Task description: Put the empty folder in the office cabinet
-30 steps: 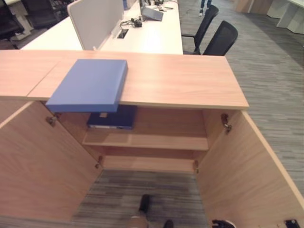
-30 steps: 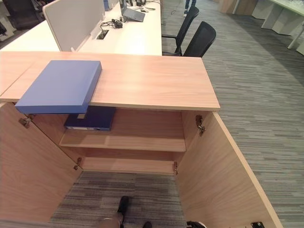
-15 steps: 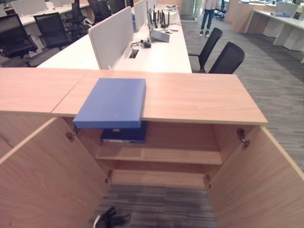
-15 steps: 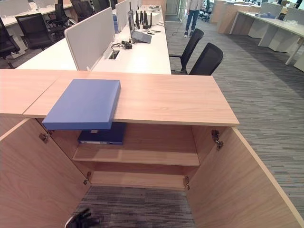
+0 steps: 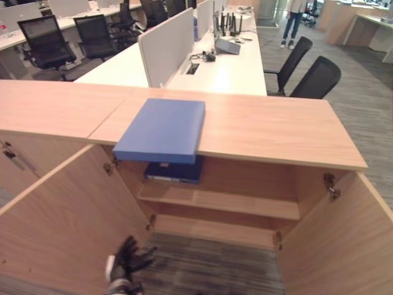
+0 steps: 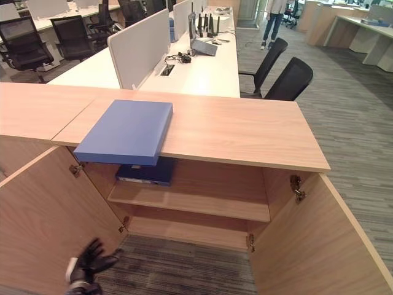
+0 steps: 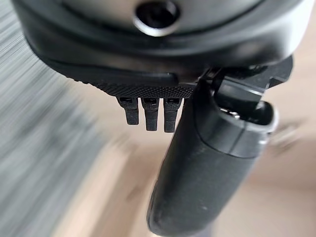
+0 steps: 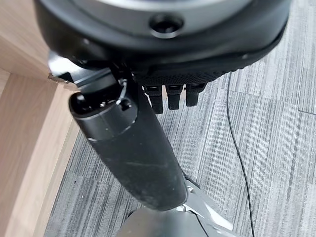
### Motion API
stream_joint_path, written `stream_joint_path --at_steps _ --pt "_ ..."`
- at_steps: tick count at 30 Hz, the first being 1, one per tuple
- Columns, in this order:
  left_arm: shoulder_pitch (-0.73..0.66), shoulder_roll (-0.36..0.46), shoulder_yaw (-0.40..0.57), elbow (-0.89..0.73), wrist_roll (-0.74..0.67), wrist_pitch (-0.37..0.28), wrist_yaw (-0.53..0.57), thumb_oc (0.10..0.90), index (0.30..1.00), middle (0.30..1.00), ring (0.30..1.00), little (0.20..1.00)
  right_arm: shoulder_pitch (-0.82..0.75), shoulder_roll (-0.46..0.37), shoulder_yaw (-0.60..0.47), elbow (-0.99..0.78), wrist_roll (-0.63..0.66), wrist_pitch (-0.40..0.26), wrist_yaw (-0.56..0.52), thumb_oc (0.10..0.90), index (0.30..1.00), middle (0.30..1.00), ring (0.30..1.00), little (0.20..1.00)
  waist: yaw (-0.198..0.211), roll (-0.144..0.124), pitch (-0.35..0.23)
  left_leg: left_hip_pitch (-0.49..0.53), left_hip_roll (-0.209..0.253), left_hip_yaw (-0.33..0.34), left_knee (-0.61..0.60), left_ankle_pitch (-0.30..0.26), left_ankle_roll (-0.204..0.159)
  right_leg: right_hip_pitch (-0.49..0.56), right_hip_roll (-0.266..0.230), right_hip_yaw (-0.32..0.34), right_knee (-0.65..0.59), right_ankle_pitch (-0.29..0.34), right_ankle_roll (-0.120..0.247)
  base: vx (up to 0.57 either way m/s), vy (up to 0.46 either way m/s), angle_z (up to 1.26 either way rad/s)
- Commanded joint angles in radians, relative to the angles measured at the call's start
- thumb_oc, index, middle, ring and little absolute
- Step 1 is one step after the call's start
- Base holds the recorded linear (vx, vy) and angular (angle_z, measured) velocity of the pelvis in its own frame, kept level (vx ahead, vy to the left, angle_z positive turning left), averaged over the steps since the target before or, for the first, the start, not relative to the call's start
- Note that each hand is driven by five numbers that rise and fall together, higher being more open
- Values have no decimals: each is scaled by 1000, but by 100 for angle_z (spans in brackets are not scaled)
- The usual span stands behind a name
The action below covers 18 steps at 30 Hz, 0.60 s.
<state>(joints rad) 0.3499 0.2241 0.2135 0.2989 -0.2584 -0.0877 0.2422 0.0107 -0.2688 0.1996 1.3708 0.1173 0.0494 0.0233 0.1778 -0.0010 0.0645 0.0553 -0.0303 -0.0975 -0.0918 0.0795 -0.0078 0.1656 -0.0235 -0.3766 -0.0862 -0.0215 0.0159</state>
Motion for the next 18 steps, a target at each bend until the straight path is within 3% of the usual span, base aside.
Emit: stream_joint_path --at_steps 1,4,9,16,18 --pt "-94 80 84 -89 215 -56 159 800 900 900 900 900 -45 56 31 2 -36 -10 13 800 900 900 900 900 21 -43 -2 6 0 28 5 -83 -25 6 -69 -2 -1 3 82 50 -20 7" --pt "-160 168 151 -178 437 -15 323 800 900 900 900 900 -43 88 66 17 -50 -17 9 800 900 900 900 900 30 -46 -8 15 0 23 5 -87 -29 15 -70 -5 -1 -2 83 43 -10 3" --pt "-217 311 199 -376 783 39 362 800 900 900 900 900 -47 106 98 27 -80 -28 4 800 900 900 900 900 24 -37 -13 27 -2 28 5 -107 -33 20 -74 -6 -1 -3 88 20 4 7" --pt "-257 378 145 -451 949 47 333 800 900 900 900 900 -48 106 120 18 -99 -38 13 800 900 900 900 900 8 -35 -17 29 -3 37 5 -107 -31 17 -78 -3 -1 5 88 2 -4 -2" --pt "-300 402 69 -495 986 15 293 800 900 900 900 900 -52 102 137 10 -99 -43 17 800 900 900 900 900 -7 -34 -20 41 1 43 5 -119 -33 27 -75 1 -1 -3 88 27 -25 -13"
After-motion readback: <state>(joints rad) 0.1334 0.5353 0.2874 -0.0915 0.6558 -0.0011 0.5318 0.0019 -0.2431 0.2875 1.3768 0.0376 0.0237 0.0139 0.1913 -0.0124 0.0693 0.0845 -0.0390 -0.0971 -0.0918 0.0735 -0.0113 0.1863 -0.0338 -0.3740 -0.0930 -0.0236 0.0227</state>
